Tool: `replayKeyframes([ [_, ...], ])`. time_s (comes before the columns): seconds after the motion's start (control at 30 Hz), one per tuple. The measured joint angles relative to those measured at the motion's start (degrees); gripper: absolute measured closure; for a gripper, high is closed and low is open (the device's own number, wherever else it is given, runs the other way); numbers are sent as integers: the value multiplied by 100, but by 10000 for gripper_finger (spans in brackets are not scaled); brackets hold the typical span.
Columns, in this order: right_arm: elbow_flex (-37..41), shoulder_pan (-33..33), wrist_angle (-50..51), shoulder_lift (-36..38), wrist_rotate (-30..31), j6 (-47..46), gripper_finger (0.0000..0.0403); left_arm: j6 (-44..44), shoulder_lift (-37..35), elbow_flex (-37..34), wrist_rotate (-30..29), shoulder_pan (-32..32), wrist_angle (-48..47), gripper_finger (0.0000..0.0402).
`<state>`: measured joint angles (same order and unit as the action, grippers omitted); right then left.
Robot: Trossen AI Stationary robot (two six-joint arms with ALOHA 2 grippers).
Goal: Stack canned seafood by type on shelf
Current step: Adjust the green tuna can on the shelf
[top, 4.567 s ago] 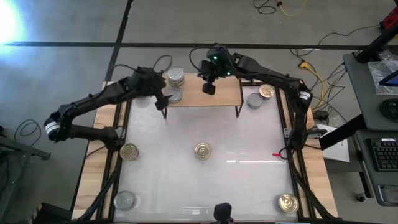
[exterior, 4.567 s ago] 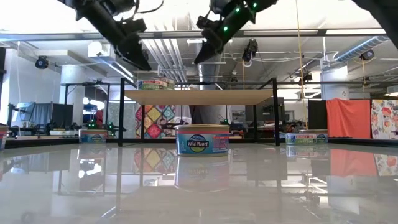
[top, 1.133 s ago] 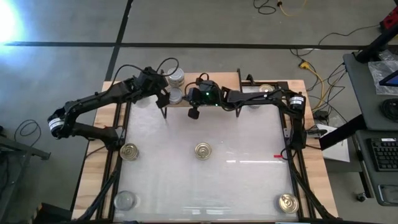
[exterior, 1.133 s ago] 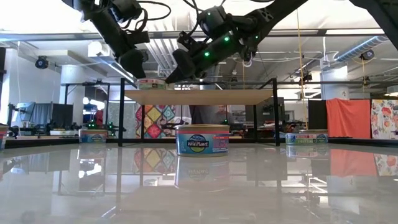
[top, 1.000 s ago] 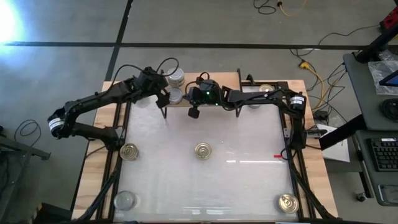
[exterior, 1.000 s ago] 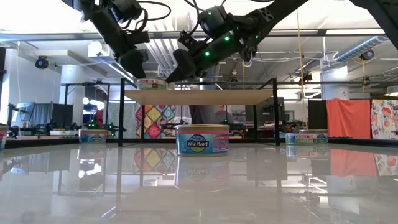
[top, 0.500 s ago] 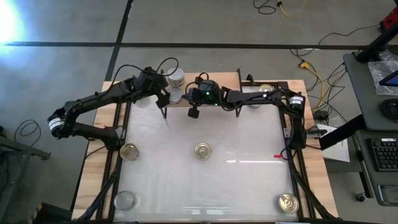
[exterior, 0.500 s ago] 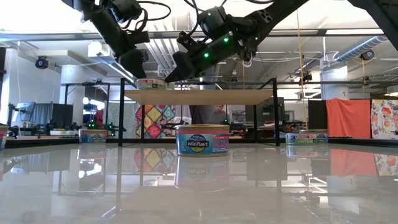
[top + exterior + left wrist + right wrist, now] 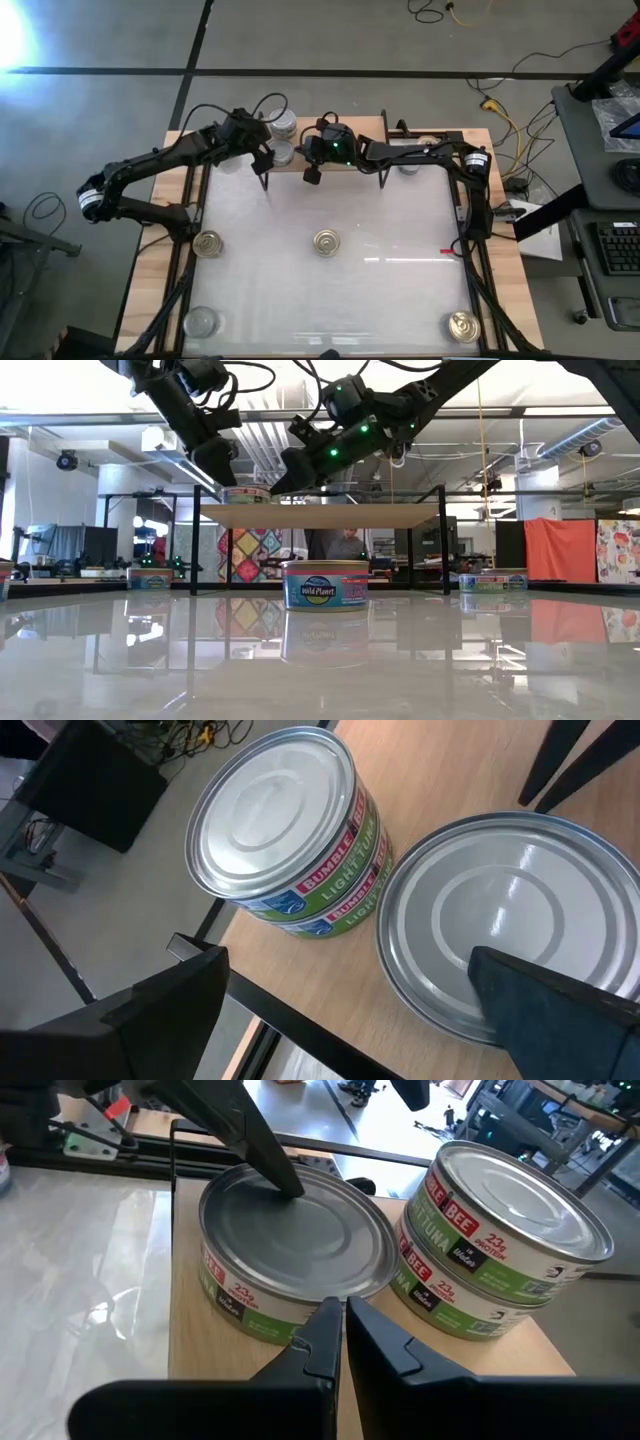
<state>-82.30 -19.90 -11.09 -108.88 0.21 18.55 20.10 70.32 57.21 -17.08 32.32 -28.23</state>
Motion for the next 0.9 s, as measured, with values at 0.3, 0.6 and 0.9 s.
replayKeyframes([
  [0.3,2,2,53,95,-4,100,390,20,12,-4,-2,0,163,2],
  [0.6,0,9,50,234,-15,160,390,120,297,15,0,0,439,2],
  [0.9,2,-13,357,214,-13,153,390,234,315,9,4,4,564,2],
])
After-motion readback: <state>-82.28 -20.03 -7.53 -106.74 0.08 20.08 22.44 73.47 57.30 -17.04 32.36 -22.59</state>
